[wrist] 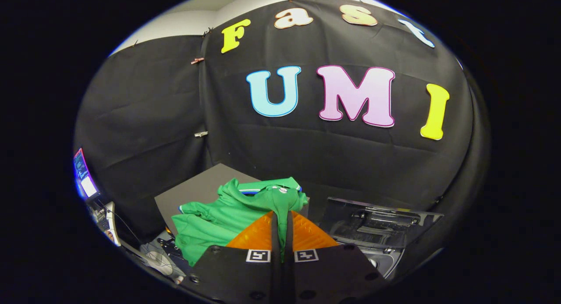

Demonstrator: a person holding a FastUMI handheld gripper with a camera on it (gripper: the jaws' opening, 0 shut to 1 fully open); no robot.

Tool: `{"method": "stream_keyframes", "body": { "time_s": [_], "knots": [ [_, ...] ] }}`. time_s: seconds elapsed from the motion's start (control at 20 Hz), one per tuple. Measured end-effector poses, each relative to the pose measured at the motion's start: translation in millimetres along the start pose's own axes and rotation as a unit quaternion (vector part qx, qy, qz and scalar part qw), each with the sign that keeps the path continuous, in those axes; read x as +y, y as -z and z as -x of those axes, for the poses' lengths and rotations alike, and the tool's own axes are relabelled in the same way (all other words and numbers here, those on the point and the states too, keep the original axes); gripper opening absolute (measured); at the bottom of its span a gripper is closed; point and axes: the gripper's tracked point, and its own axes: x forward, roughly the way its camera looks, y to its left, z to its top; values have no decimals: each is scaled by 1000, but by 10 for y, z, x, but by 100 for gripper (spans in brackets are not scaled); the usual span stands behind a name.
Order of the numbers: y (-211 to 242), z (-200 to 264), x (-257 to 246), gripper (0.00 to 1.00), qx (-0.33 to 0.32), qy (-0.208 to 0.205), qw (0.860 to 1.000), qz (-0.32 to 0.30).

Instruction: Put the clothes into the washing machine and then close the washing machine lid.

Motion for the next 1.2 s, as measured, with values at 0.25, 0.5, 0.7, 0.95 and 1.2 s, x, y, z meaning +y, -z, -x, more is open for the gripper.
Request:
{"method": "stream_keyframes", "body": {
  "time_s": [0.25, 0.5, 0.7, 0.95, 1.2],
  "knots": [
    [-17, 170, -425, 5, -13, -15, 1000, 9],
    [58, 315, -922, 5, -11, -15, 1000, -2],
    [156, 355, -1097, 5, -15, -14, 1000, -12],
    [277, 343, -1180, 4, -21, -8, 1000, 15],
    [834, 239, -1509, 5, 64, 28, 996, -62]
  ]
}}
